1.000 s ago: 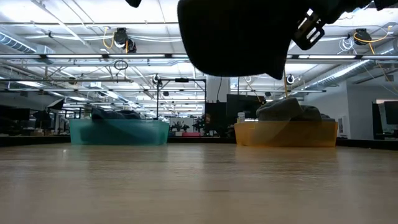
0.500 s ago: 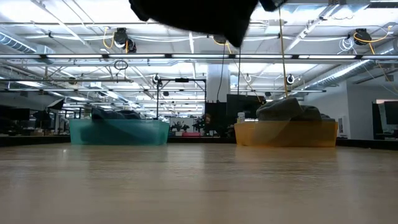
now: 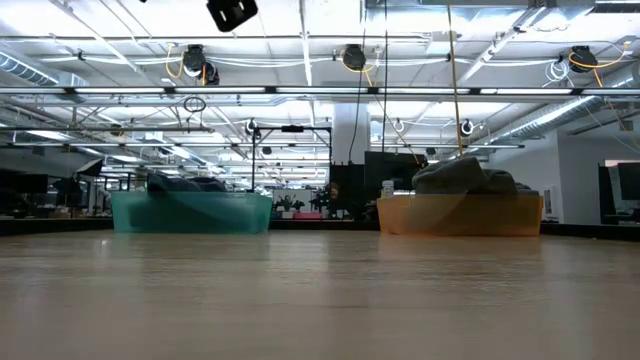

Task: Pick & Place hat
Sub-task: Put the dark blue cap into the blue bin

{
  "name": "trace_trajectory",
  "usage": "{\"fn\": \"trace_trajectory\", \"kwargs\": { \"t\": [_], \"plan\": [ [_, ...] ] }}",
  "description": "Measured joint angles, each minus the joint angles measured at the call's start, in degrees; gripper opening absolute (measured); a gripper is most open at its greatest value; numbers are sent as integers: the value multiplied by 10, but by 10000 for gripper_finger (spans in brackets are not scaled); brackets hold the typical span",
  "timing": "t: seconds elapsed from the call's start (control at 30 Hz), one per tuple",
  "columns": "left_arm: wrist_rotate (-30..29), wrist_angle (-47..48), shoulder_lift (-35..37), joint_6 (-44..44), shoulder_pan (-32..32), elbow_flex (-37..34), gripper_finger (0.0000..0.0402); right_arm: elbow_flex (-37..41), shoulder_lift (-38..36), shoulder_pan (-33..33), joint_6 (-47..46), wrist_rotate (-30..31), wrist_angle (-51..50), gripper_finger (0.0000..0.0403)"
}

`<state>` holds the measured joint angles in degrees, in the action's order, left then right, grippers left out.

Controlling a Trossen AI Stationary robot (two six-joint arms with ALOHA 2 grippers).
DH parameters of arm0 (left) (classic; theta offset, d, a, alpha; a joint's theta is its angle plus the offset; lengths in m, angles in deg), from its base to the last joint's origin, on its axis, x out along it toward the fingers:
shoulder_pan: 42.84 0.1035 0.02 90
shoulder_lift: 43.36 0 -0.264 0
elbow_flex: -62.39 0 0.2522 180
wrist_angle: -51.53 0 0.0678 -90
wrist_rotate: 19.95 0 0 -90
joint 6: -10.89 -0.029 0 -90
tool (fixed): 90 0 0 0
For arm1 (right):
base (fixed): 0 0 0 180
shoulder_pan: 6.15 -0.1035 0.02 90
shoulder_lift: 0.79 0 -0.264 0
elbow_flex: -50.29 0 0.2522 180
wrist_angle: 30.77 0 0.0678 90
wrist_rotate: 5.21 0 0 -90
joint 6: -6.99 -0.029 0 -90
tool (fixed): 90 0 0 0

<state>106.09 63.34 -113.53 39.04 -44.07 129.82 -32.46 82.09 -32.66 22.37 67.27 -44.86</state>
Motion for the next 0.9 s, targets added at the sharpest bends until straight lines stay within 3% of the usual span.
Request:
{"fn": "trace_trajectory", "kwargs": {
  "t": [0.1,0.3,0.63,0.9],
  "plan": [
    [32,0,0,42,1,0,340,-23,-10,0,28,44,-30,0],
    [126,-41,0,157,1,0,340,-30,-12,7,53,55,-42,0],
    [153,-102,-16,290,1,0,340,-30,-12,4,66,57,-42,0],
    [191,-213,-72,362,-12,0,340,-30,-12,4,65,57,-44,0]
  ]
}}
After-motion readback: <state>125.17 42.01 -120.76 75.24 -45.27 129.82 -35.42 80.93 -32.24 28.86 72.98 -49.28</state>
